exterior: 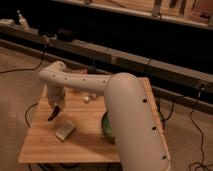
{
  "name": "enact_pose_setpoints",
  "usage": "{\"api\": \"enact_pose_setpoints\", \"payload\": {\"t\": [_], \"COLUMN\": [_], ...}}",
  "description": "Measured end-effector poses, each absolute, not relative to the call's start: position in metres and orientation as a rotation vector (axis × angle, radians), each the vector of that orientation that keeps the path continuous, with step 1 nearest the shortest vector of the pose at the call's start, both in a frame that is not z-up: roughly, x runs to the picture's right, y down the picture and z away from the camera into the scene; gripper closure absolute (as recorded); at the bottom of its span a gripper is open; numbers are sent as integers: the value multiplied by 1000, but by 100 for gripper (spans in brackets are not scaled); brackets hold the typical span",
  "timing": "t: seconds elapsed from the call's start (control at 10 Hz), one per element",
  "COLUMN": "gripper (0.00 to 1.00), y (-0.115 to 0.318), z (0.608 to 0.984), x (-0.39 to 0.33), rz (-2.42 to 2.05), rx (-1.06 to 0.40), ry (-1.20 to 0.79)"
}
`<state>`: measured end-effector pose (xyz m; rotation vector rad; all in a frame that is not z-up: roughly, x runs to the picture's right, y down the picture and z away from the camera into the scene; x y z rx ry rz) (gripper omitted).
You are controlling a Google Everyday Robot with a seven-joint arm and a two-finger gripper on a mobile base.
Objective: Place the pepper on the white sponge
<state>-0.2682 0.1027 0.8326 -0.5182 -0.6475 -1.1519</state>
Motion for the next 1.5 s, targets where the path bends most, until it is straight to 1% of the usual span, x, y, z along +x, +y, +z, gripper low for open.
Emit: {"api": "enact_pose_setpoints", "payload": {"t": [0.3, 0.6, 1.2, 1.5], "gripper": [72, 72, 72, 72], "y": [108, 136, 182, 189], "z": [833, 827, 814, 812], "x": [-270, -257, -220, -212], "rz": [-1146, -1031, -948, -934], "rx": [-528, -576, -644, -639], "ry": [-654, -692, -694, -685]}}
